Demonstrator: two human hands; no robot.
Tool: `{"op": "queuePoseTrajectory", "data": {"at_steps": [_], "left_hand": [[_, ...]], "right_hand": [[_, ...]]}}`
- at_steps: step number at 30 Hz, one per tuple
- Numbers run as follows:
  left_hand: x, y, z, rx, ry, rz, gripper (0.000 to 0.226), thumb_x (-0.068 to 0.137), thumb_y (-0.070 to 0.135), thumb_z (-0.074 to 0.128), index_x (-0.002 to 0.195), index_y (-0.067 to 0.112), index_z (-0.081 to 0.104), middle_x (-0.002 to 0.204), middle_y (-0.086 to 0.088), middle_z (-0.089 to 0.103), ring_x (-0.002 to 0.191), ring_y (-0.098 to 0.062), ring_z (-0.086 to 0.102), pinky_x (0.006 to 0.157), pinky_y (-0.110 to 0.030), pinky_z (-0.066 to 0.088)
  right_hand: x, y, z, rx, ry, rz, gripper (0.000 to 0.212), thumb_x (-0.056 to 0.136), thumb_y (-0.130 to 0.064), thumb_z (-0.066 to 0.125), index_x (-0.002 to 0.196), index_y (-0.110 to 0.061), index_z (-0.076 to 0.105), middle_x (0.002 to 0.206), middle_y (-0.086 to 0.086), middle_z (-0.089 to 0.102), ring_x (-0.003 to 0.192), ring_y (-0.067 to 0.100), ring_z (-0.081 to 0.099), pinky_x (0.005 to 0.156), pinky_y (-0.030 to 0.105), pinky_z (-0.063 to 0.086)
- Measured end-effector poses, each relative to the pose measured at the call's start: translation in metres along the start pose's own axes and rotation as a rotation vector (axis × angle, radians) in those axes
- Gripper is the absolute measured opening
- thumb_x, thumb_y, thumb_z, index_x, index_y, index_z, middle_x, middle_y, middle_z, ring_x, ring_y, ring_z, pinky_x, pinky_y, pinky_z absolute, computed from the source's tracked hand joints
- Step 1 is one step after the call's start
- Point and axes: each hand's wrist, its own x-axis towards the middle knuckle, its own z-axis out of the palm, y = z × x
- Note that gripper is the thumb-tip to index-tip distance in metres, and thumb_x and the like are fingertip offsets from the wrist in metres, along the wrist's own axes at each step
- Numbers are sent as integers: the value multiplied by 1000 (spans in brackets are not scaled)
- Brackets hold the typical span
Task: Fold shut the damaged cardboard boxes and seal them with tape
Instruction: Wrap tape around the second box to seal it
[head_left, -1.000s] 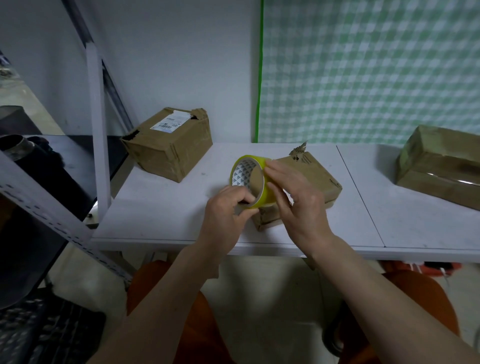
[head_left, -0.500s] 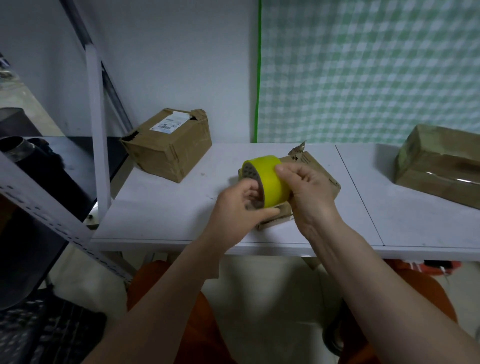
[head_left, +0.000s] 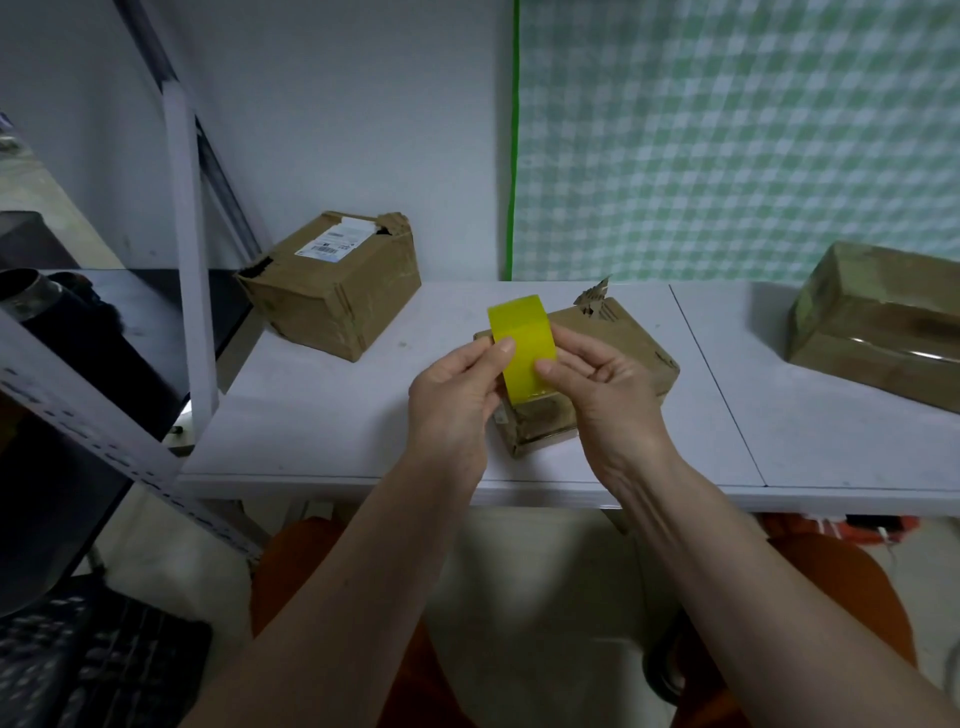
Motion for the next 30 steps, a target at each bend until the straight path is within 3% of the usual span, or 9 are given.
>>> {"op": "queuePoseTrajectory", "data": {"at_steps": [4, 8, 13, 17, 20, 26, 30], "left_hand": [[-1, 1, 0, 33, -47, 51, 29, 86, -4, 61, 114, -6, 62, 103, -17, 70, 91, -21, 69, 87, -34, 56], [-4, 1, 0, 106, -96, 99, 29, 87, -6, 59, 115, -2, 63, 105, -14, 71, 96, -20, 68, 93, -37, 53], [-11, -1, 1, 262, -181, 221, 43, 83, -18, 56, 121, 2, 60, 104, -7, 70, 93, -9, 68, 85, -25, 55], [-14, -3, 5, 345, -188, 311, 56, 79, -22, 58, 122, 12, 57, 89, 5, 69, 77, 3, 66, 72, -13, 52], [-14, -7, 4, 368, -196, 315, 53, 79, -22, 57, 127, 1, 55, 91, 3, 69, 81, 1, 66, 75, -14, 52], [-15, 0, 2, 356, -277, 319, 58, 82, -23, 51, 126, 15, 51, 90, 11, 72, 87, -1, 68, 78, -14, 51], [-13, -2, 0, 361, -295, 328, 58, 82, -22, 52, 126, 16, 53, 86, 12, 74, 87, -1, 68, 78, -15, 51]], "right_hand": [[-1, -1, -2, 25, -14, 1, 41, 80, 8, 61, 121, 3, 60, 110, 17, 69, 100, 24, 67, 79, 27, 55], [-3, -1, -1, 60, 10, 4, 41, 80, 4, 62, 121, 5, 58, 112, 21, 67, 101, 26, 65, 79, 28, 53], [-2, 0, 5, 51, 134, 14, 33, 85, 0, 61, 118, 4, 61, 105, 19, 68, 91, 23, 63, 77, 27, 52], [-5, -2, 12, 43, 156, 49, 22, 86, -6, 63, 107, -3, 66, 93, 9, 70, 79, 13, 64, 65, 16, 50], [-8, -4, 19, 90, 130, 133, 13, 87, -11, 64, 99, -6, 65, 84, 8, 68, 72, 15, 64, 60, 17, 51], [-10, -8, 19, 112, 56, 164, 30, 88, -1, 57, 117, 3, 54, 89, 12, 65, 77, 16, 64, 65, 19, 53], [-9, -15, 22, 152, 46, 201, 19, 87, 5, 52, 104, -3, 58, 75, 7, 66, 65, 12, 64, 59, 17, 51]]}}
